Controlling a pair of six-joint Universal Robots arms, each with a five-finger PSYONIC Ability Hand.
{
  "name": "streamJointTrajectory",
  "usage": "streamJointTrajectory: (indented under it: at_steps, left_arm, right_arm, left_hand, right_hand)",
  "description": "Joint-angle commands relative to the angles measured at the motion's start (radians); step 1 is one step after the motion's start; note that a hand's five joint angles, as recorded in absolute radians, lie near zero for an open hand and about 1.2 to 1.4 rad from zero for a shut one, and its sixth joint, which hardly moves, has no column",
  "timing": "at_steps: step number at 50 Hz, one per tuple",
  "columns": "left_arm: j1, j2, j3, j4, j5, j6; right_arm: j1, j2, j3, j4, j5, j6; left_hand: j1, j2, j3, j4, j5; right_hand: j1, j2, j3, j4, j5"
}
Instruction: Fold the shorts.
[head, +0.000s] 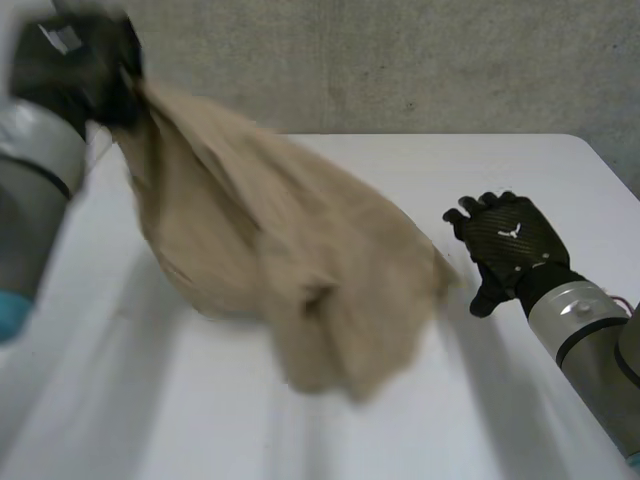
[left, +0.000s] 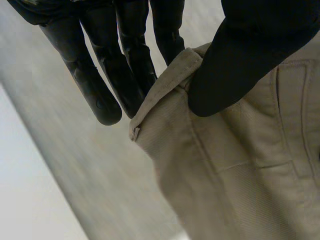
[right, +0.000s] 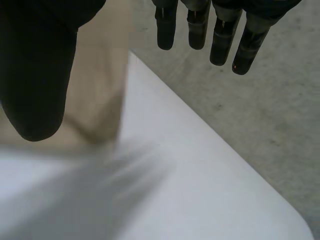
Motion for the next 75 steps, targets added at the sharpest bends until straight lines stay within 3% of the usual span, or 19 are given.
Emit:
streamJointTrajectory:
  at_steps: [1,2,4,6,10,16,18,20,24,28,32,38,45,46,49,50,54,62,75]
  left_arm:
    - [-0.075,0.014,0.142,0.012,0.005,0.061]
    - [-0.144,-0.011,0.159,0.048,0.005,0.062]
    - [-0.17,-0.025,0.159,0.066,0.005,0.064]
    - [-0.303,-0.11,0.159,0.127,0.016,0.073]
    - [-0.437,-0.274,0.152,0.145,0.034,0.105]
    - [-0.545,-0.531,0.092,0.109,0.027,0.176]
    - [-0.558,-0.56,0.083,0.103,0.028,0.182]
    - [-0.603,-0.643,0.043,0.078,0.03,0.188]
    - [-0.66,-0.626,0.012,0.07,0.03,0.19]
    - [-0.681,-0.49,0.012,0.081,0.03,0.188]
    - [-0.638,-0.355,0.014,0.095,0.028,0.182]
    - [-0.473,-0.235,-0.019,0.089,0.017,0.177]
    - [-0.264,-0.169,-0.14,0.053,0.017,0.171]
    - [-0.264,-0.169,-0.14,0.053,0.017,0.171]
    - [-0.128,-0.135,-0.241,0.009,0.017,0.101]
    - [-0.127,-0.135,-0.241,0.009,0.017,0.101]
    - [0.006,-0.097,-0.353,-0.06,0.031,-0.013]
    - [0.116,-0.097,-0.434,-0.071,0.039,-0.03]
    - [0.185,-0.138,-0.488,-0.068,0.086,-0.023]
  right_arm:
    - [-0.026,-0.029,-0.005,0.002,0.029,0.001]
    - [-0.034,-0.037,-0.005,0.002,0.029,0.001]
    - [-0.045,-0.046,-0.005,0.002,0.029,0.001]
    - [-0.059,-0.055,-0.004,0.0,0.029,0.001]
    - [-0.099,-0.069,-0.007,0.0,0.029,0.001]
    - [-0.155,-0.08,-0.019,0.003,0.025,0.001]
    - [-0.169,-0.081,-0.025,0.005,0.022,0.001]
    - [-0.172,-0.081,-0.027,0.005,0.021,-0.001]
    - [-0.174,-0.08,-0.027,0.005,0.018,-0.001]
    - [-0.169,-0.08,-0.025,0.008,0.019,0.001]
    - [-0.158,-0.075,-0.018,0.011,0.019,0.002]
    - [-0.142,-0.075,-0.018,0.022,0.016,-0.001]
    - [-0.031,-0.071,-0.079,0.114,-0.03,0.002]
    - [-0.031,-0.071,-0.079,0.114,-0.03,0.002]
    - [0.009,-0.039,-0.135,0.18,-0.111,0.001]
    - [0.032,0.021,-0.181,0.206,-0.137,0.002]
    - [0.072,0.128,-0.267,0.264,-0.146,0.002]
    - [0.125,0.302,-0.435,0.327,-0.148,0.002]
    - [0.159,0.587,-0.692,0.33,-0.125,0.001]
  left_hand:
    - [0.298,0.211,0.215,0.206,0.257]
    - [0.298,0.211,0.215,0.206,0.257]
    - [0.298,0.211,0.215,0.206,0.257]
    - [0.298,0.211,0.215,0.206,0.257]
    - [0.298,0.211,0.215,0.206,0.257]
    - [0.298,0.211,0.215,0.206,0.257]
    - [0.187,0.1,0.104,0.095,0.146]
    - [-0.526,-0.613,-0.609,-0.618,-0.567]
    - [-0.647,-0.734,-0.73,-0.739,-0.688]
    - [-0.758,-0.845,-0.841,-0.85,-0.799]
    - [-0.829,-0.916,-0.912,-0.921,-0.87]
    - [-0.832,-0.919,-0.915,-0.924,-0.873]
    - [-0.811,-0.899,-0.895,-0.903,-0.852]
    - [-0.811,-0.899,-0.895,-0.903,-0.852]
    - [-0.808,-0.896,-0.892,-0.9,-0.849]
    - [-0.808,-0.896,-0.892,-0.9,-0.849]
    - [-0.759,-0.846,-0.842,-0.851,-0.8]
    - [-0.729,-0.816,-0.812,-0.821,-0.77]
    - [-0.723,-0.811,-0.806,-0.815,-0.764]
  right_hand:
    - [-0.02,-0.043,-0.037,-0.056,-0.068]
    - [-0.02,-0.043,-0.037,-0.056,-0.068]
    - [-0.02,-0.043,-0.037,-0.056,-0.068]
    - [-0.02,-0.043,-0.037,-0.056,-0.068]
    - [-0.02,-0.043,-0.037,-0.056,-0.068]
    - [-0.02,-0.043,-0.037,-0.056,-0.068]
    - [-0.02,-0.043,-0.037,-0.056,-0.068]
    - [-0.02,-0.043,-0.037,-0.056,-0.068]
    - [-0.02,-0.043,-0.037,-0.056,-0.068]
    - [-0.02,-0.043,-0.037,-0.056,-0.068]
    - [-0.02,-0.043,-0.037,-0.056,-0.068]
    - [-0.02,-0.043,-0.037,-0.056,-0.068]
    - [-0.02,-0.043,-0.037,-0.056,-0.068]
    - [-0.02,-0.043,-0.037,-0.056,-0.068]
    - [-0.02,-0.043,-0.037,-0.056,-0.068]
    - [-0.007,-0.031,-0.025,-0.044,-0.055]
    - [0.07,0.046,0.052,0.033,0.022]
    - [0.234,0.211,0.217,0.198,0.186]
    - [0.402,0.378,0.384,0.365,0.354]
